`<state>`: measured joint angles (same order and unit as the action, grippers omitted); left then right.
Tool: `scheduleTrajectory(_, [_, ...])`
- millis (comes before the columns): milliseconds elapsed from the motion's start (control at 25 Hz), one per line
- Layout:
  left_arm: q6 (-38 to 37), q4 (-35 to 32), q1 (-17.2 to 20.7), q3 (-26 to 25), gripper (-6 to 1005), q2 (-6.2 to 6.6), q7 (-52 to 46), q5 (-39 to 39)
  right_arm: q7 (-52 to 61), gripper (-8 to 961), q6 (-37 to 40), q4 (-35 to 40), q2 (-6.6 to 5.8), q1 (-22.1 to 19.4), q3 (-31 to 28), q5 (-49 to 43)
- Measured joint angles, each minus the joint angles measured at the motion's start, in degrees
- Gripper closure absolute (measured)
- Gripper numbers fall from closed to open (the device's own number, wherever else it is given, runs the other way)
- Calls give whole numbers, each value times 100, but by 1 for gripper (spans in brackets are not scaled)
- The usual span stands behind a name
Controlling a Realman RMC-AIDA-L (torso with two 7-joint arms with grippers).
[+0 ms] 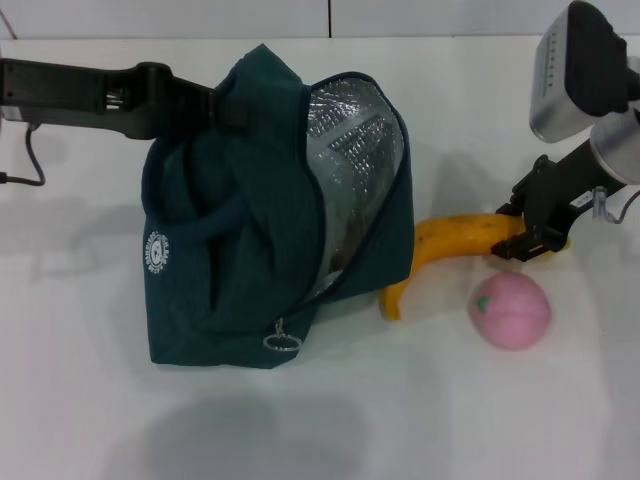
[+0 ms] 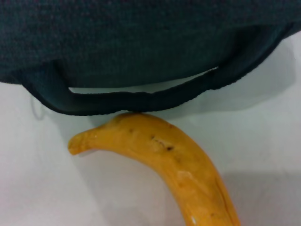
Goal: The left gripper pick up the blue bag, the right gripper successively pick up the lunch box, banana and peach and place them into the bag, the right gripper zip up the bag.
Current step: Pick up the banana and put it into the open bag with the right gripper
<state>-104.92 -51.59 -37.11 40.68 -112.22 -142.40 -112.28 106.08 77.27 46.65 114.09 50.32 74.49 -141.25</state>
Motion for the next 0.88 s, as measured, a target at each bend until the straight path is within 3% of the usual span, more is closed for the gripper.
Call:
scheduleTrajectory(280, [-3, 0, 20, -36, 962, 17, -2, 0, 295, 502, 195, 486, -243, -284, -258, -210])
scheduleTrajectory(440, [-3, 35, 16, -43, 962, 27, -30, 11, 440, 503, 272, 888, -378, -542, -788, -560])
scheduleTrajectory(680, [-3, 195, 25, -58, 962, 47, -23, 75, 521, 503, 619, 1869, -410, -863, -2023, -730])
scheduleTrajectory(880, [-1, 225, 29, -61, 962, 54, -1, 85, 573, 503, 1161, 2850, -307, -847, -2437, -651])
